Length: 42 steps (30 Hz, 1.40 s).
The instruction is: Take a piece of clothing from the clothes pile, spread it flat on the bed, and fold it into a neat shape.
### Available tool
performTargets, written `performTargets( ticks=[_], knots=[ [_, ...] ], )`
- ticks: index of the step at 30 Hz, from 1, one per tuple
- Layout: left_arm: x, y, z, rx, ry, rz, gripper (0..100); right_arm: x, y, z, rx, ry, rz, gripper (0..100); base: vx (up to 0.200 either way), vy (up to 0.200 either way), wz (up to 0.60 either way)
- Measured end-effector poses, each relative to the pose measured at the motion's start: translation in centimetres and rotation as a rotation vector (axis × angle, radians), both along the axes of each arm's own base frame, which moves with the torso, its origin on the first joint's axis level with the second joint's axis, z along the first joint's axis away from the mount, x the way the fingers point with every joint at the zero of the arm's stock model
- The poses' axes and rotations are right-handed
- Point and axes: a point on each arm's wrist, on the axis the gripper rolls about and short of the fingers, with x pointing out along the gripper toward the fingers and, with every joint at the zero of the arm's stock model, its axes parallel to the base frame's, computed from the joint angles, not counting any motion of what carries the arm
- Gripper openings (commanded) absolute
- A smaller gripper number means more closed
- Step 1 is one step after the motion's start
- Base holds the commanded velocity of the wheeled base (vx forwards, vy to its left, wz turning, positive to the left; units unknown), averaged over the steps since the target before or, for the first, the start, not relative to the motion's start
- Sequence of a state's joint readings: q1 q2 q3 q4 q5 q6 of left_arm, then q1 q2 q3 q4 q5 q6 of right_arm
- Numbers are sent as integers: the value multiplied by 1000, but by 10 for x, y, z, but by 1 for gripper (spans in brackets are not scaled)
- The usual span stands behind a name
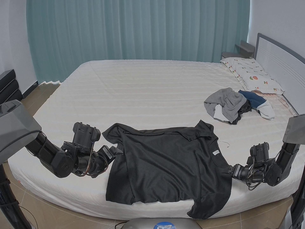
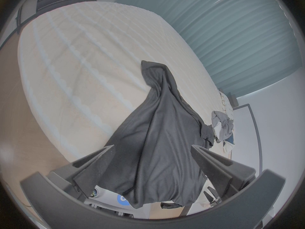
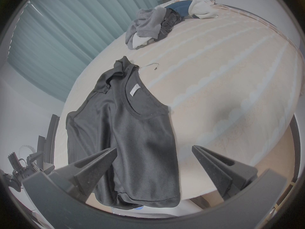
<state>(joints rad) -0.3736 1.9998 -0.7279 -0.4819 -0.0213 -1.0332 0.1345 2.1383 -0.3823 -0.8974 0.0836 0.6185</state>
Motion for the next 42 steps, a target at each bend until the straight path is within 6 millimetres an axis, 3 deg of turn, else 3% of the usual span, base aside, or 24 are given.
performTargets(
  ticks=[12,21,28,42],
  knots=[
    [-6,1,-26,-12,-32,1,100,-11,-1,-3,5,-35,6,100,0,0,0],
    [-15,4,-41,8,28,-2,100,-17,2,-5,4,-19,17,100,-200,0,0],
    [-19,5,-52,35,34,4,100,-18,6,-5,9,-19,25,100,0,0,0],
    [-22,-11,-80,222,-9,-5,100,-17,8,-4,9,-27,27,100,0,0,0]
  ],
)
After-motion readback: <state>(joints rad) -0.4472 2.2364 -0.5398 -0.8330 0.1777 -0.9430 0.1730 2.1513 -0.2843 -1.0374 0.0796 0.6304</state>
